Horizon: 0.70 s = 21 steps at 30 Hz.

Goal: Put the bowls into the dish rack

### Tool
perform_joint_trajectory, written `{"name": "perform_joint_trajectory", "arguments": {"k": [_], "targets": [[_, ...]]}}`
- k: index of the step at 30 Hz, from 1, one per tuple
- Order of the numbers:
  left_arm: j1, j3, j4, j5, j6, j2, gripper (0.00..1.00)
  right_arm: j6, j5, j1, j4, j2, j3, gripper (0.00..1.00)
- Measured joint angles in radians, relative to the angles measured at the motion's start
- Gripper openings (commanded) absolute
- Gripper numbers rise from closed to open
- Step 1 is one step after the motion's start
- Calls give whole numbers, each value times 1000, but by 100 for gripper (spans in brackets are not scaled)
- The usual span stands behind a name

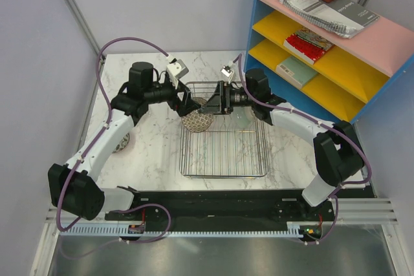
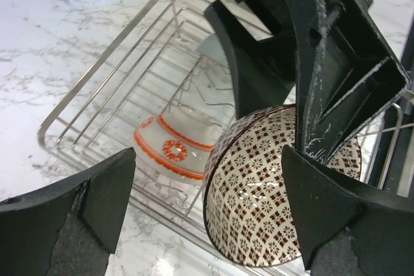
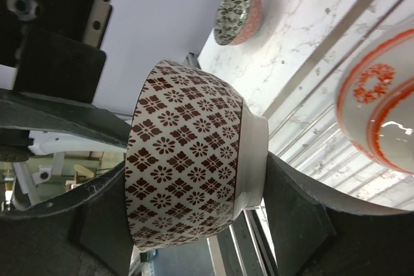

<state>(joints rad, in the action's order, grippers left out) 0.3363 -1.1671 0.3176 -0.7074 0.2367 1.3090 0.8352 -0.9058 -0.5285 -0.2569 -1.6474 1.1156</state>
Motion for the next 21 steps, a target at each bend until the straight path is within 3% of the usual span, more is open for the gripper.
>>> {"name": "perform_joint_trajectory", "arguments": {"k": [8, 21], "targets": [[-24, -6, -2, 135, -20, 0, 100, -176, 173, 0, 215, 20, 0, 0], [-142, -53, 101, 267, -24, -32, 100, -488, 507, -10, 525, 214, 47, 0]]}}
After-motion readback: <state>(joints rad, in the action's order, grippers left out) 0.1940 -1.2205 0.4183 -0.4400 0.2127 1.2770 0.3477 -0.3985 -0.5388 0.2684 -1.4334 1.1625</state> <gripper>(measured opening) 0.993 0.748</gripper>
